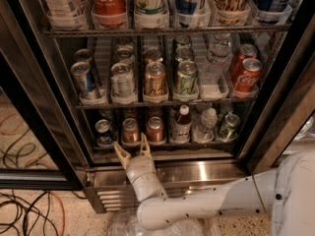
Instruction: Pick orange can from bottom shelf of fridge
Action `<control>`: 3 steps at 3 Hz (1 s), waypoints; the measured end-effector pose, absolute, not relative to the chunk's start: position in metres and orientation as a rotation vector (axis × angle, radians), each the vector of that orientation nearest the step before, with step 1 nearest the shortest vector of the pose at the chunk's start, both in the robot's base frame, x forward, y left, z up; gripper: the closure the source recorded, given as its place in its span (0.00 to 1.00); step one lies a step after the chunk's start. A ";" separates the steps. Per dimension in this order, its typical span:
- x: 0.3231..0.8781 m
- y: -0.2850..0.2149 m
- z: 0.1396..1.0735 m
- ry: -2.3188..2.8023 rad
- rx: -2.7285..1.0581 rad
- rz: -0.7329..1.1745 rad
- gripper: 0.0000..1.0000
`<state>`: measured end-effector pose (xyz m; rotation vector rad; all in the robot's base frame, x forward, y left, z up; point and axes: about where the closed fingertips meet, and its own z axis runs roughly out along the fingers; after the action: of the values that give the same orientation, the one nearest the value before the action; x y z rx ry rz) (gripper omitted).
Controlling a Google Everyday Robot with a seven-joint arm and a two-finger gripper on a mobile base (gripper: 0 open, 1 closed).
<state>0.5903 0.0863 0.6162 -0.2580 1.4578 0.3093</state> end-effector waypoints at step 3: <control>0.627 0.093 0.607 1.460 -0.257 0.296 0.33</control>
Offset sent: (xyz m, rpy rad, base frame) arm 0.0302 0.0108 -0.0082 -0.0138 0.0038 0.0147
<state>0.6266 0.0933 0.6071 -0.2569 1.4598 0.2960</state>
